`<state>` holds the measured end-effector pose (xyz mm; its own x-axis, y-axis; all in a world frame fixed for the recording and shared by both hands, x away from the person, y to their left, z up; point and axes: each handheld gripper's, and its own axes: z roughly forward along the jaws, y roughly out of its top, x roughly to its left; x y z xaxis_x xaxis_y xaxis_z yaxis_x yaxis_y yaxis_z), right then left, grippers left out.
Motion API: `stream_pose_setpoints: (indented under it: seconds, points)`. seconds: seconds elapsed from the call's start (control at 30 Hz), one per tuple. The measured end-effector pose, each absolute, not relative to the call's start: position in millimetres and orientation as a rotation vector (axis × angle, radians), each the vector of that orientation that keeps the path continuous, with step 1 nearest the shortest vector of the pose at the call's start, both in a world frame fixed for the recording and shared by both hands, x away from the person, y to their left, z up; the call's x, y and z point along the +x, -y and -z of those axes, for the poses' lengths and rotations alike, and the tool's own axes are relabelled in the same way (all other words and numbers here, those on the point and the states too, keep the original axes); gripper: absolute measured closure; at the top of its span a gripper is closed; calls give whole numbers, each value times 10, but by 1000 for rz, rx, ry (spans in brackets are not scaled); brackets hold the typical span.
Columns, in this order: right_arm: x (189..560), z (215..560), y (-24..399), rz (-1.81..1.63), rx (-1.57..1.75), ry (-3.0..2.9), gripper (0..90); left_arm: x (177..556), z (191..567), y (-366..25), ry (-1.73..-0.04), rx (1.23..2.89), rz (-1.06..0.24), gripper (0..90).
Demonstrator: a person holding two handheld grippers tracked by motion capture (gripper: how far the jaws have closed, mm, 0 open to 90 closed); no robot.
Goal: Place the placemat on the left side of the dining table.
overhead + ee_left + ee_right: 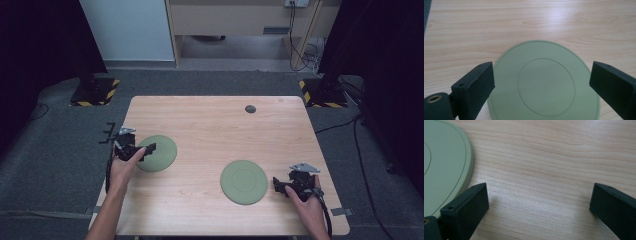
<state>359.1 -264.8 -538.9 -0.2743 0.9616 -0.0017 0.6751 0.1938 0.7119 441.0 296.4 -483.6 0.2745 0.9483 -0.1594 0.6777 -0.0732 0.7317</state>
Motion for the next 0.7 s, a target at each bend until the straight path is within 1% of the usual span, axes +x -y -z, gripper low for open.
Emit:
stream_pose_setpoints:
  seconds: [0.33,0.7]
  points:
    - [3591,5389,2648,-844,1526,-2023,24,4397,4849,-2848,-1449,1834,-456,52]
    - [3591,5389,2648,-845,1526,-2024,24,4300,4796,-2613,-1342,1882,-429,54]
